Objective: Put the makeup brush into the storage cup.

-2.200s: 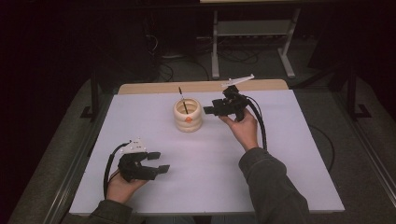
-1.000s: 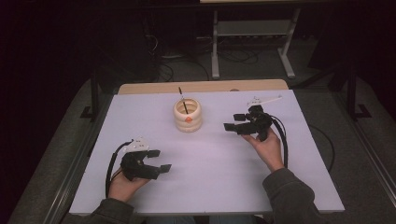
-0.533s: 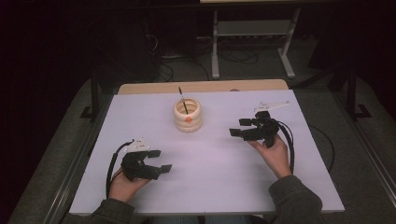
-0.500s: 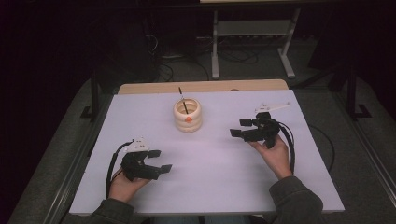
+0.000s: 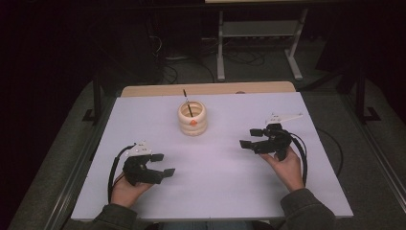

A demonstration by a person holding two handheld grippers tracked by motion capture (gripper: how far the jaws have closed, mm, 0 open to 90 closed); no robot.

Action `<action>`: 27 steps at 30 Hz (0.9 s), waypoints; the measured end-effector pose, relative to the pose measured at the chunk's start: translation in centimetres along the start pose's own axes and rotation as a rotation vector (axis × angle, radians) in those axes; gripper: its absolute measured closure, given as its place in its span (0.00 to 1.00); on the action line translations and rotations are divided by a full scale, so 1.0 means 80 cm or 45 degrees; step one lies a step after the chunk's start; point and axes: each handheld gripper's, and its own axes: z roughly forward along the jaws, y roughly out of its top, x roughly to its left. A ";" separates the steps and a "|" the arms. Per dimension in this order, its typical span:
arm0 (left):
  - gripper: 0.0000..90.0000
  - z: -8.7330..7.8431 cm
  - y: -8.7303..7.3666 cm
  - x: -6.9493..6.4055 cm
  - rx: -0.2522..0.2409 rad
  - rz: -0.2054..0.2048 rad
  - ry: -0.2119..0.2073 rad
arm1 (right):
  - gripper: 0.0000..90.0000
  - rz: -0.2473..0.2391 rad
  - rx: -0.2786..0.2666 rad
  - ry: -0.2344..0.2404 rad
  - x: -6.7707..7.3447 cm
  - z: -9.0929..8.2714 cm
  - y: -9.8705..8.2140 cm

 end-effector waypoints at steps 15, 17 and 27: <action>0.28 -0.010 -0.002 0.006 -0.025 -0.013 0.017 | 0.28 0.016 -0.001 -0.011 0.005 -0.021 -0.029; 0.28 -0.010 -0.002 0.005 -0.025 -0.012 0.014 | 0.27 0.021 0.019 -0.017 0.006 -0.023 -0.034; 0.28 -0.009 -0.002 0.004 -0.021 -0.014 0.019 | 0.23 0.013 0.024 -0.026 0.011 -0.037 -0.054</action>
